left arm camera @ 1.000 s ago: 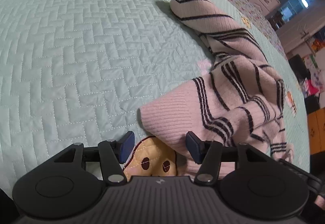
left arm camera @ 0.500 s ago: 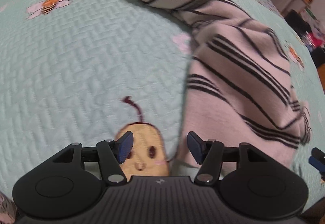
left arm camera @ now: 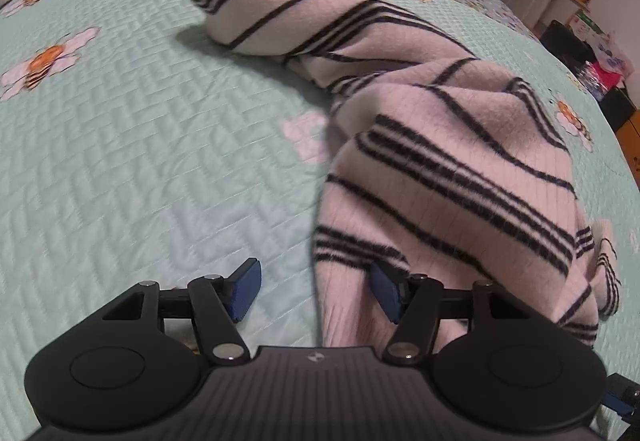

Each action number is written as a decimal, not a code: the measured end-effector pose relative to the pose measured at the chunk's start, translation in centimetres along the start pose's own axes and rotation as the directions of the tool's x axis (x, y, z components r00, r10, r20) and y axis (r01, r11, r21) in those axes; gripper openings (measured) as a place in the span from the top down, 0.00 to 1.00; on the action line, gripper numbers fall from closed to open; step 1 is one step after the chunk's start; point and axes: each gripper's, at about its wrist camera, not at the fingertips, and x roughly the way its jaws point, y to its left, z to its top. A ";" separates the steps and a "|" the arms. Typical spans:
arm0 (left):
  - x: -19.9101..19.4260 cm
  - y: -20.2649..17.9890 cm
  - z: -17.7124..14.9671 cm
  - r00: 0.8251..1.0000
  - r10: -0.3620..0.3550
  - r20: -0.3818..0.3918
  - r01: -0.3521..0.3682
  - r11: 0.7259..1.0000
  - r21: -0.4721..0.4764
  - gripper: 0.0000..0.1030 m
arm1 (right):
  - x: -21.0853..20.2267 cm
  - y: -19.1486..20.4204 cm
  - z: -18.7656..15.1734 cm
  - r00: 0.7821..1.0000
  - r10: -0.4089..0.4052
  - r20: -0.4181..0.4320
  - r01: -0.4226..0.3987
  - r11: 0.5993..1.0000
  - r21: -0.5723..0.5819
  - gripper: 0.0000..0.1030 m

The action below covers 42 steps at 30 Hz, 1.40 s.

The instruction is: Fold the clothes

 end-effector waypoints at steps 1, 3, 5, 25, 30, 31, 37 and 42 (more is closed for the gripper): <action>0.2 -0.3 0.2 1.000 -0.006 0.003 0.006 1.000 0.011 0.45 | 0.0 -0.1 0.0 1.000 -0.004 0.000 0.004 1.000 0.002 0.45; 0.3 -1.0 0.3 0.999 -0.035 0.004 0.035 0.998 0.052 0.95 | 0.1 -0.1 -0.3 1.000 -0.012 0.003 0.012 1.000 -0.001 0.45; 0.0 -1.4 0.4 0.999 -0.043 0.005 0.042 0.997 0.065 0.96 | 0.2 0.0 -0.5 1.000 -0.020 0.008 0.021 1.000 -0.015 0.45; -11.9 10.8 -3.6 0.992 0.124 0.026 -0.117 0.977 -0.178 0.99 | 0.8 -0.8 2.6 0.993 -0.061 0.097 0.059 0.998 0.026 0.36; -11.3 3.7 -4.5 0.998 0.017 0.060 -0.020 0.999 0.045 0.72 | 3.1 -2.2 5.7 0.991 -0.049 0.123 0.030 0.987 0.155 0.32; -11.1 2.9 -4.8 0.999 -0.005 0.052 0.001 0.998 0.061 0.68 | 3.6 -2.5 6.3 0.991 -0.044 0.129 0.019 0.982 0.187 0.30; -8.4 -0.6 -6.9 0.993 -0.101 -0.066 0.105 0.992 0.071 0.66 | 6.7 -1.5 8.3 0.987 -0.032 0.161 0.008 0.989 0.149 0.30; -6.7 -1.7 -6.6 0.992 -0.070 -0.105 0.082 0.990 0.117 0.63 | 7.7 1.2 10.1 0.994 -0.036 0.106 0.046 0.995 -0.089 0.83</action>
